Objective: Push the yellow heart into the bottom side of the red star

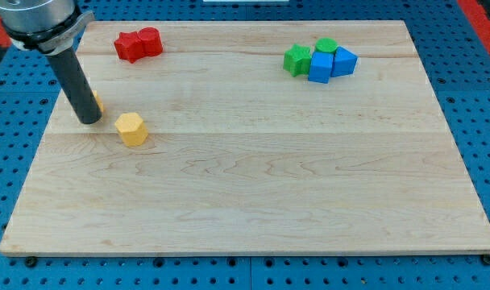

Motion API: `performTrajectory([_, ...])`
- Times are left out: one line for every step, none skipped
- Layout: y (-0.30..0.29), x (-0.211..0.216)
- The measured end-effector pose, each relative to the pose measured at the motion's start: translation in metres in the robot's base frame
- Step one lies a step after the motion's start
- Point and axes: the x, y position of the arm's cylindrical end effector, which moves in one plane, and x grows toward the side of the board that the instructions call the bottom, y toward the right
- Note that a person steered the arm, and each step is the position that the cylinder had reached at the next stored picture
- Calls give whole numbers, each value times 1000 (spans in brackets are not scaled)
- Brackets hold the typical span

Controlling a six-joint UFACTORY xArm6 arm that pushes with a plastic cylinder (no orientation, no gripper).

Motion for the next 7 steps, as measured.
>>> performTrajectory([-7,22])
performTrajectory([-12,-48])
performTrajectory([-13,-66])
performTrajectory([-32,-62])
performTrajectory([-54,-32])
performTrajectory([-48,-52])
performTrajectory([-34,-105])
